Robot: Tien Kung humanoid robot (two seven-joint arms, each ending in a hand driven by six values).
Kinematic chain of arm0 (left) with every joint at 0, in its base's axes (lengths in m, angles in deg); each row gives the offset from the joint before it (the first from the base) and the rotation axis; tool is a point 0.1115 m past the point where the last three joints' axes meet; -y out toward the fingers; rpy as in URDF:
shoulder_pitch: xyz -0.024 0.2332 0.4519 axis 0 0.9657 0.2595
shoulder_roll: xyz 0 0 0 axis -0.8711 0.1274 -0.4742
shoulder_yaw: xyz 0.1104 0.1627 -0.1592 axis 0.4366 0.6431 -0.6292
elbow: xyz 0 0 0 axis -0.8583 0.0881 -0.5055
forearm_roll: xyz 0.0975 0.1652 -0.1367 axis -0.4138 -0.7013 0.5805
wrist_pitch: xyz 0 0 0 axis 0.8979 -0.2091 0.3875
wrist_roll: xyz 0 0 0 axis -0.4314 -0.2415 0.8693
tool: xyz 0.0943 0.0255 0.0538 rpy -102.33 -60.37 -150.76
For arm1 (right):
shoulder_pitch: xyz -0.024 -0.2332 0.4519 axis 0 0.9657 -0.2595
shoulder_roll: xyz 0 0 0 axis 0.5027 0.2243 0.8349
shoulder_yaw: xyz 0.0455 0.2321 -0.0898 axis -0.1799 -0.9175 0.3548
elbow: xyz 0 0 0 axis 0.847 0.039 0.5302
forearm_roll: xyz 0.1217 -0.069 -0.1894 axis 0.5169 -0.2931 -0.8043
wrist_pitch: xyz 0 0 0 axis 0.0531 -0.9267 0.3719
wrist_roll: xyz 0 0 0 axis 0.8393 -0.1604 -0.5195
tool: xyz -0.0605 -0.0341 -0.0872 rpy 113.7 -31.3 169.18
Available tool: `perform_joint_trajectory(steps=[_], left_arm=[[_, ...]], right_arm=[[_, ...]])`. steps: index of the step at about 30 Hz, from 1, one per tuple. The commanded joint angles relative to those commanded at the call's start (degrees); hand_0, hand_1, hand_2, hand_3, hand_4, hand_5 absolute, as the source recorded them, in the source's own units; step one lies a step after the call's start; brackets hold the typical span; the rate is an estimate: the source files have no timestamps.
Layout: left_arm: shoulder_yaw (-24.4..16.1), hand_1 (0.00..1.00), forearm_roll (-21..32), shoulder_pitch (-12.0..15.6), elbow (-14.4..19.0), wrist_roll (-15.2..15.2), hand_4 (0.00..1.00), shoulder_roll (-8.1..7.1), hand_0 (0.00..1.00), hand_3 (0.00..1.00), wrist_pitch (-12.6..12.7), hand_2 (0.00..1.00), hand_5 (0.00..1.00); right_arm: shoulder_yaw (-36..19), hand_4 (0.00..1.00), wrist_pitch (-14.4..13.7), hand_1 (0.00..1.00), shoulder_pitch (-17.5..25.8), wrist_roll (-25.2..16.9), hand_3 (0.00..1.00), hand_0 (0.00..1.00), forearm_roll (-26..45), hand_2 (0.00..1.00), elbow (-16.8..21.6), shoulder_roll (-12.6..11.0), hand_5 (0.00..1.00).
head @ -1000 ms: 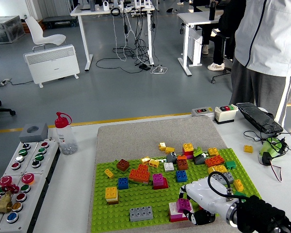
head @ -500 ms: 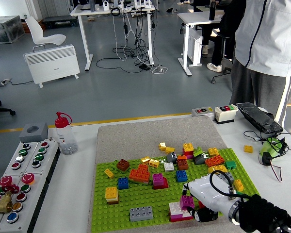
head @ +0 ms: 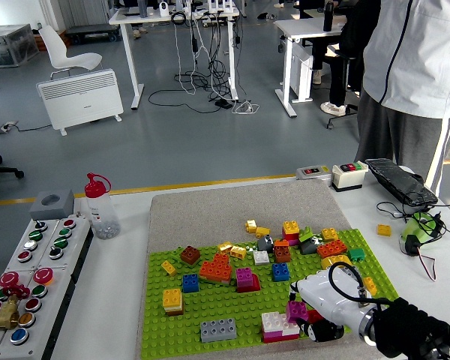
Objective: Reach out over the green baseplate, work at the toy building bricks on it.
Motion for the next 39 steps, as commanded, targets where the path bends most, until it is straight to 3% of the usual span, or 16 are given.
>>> perform_joint_trajectory(steps=[39], left_arm=[[-0.32, 0.777, -0.42, 0.16, 0.00, 0.09, 0.480, 0.12, 0.728, 0.675, 0.09, 0.790, 0.998]], right_arm=[[4.40, 0.554, 1.28, 0.324, -3.02, 0.89, 0.606, 0.129, -0.71, 0.581, -1.23, 1.77, 0.275]])
